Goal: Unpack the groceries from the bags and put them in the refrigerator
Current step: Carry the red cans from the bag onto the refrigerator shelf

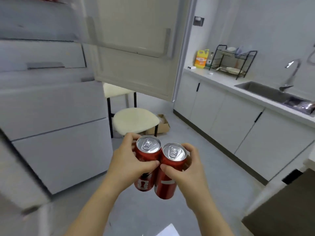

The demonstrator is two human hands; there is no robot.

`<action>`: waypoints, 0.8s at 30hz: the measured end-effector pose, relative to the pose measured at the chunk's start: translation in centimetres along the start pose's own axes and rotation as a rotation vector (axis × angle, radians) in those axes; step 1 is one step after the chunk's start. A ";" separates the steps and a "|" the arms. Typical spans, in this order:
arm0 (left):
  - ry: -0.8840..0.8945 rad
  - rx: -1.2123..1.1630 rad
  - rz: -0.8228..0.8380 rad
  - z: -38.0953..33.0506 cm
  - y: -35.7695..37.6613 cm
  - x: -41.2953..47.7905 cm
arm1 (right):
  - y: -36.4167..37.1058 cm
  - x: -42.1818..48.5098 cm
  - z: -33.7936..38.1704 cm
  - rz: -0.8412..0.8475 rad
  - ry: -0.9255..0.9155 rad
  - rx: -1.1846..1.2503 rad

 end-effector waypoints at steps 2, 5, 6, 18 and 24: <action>-0.013 -0.003 -0.066 0.3 -2.2 -0.2 | 2.0 0.7 0.6 0.068 -0.021 0.013; -0.022 -0.001 -0.159 0.5 -5.3 -0.1 | 5.0 1.8 1.9 0.158 -0.063 0.032; -0.018 0.008 -0.181 0.5 -6.3 0.1 | 5.9 2.3 2.4 0.181 -0.078 0.032; 0.043 0.072 -0.327 0.1 -19.6 7.3 | 19.2 10.9 9.7 0.296 -0.197 0.065; 0.054 0.106 -0.385 0.3 -26.6 12.4 | 26.7 15.9 13.2 0.317 -0.236 0.086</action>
Point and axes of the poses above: each hand's wrist, its own x-axis towards the middle knuckle, its own y-axis out of the palm, z = x × y, the point moved 3 cm from there along x, towards the middle knuckle, and after that the axes turned 11 degrees about -x, right-handed, at the moved point
